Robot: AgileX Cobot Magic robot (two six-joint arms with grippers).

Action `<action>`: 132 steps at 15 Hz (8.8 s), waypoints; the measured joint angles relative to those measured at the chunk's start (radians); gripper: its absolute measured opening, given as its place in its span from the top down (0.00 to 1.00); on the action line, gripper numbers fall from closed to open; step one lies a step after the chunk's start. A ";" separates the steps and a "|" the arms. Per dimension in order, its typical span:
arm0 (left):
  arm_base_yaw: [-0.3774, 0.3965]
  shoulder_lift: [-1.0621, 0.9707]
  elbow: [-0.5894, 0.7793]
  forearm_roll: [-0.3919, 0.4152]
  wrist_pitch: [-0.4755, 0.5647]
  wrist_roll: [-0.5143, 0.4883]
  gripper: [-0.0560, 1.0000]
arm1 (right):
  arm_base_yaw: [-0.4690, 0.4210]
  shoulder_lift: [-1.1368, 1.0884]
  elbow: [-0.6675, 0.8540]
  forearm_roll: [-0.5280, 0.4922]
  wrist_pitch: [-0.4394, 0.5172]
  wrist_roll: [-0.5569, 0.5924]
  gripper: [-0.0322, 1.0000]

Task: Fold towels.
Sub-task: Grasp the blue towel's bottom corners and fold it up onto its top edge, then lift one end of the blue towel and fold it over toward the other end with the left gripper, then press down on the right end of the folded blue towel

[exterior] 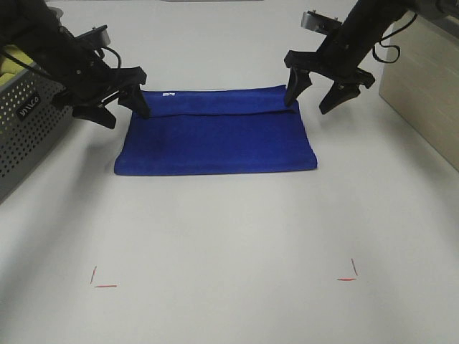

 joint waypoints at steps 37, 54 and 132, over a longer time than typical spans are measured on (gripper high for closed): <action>-0.076 -0.195 0.538 0.026 -0.129 -0.129 0.91 | -0.014 -0.337 0.889 0.174 -0.280 -0.083 0.97; -0.017 -0.176 0.317 -0.001 -0.173 -0.178 0.91 | -0.014 -0.236 0.558 0.203 -0.286 -0.121 0.97; -0.093 0.005 -0.276 -0.122 -0.048 -0.249 0.41 | -0.015 -0.236 0.674 0.932 -0.094 -0.597 0.24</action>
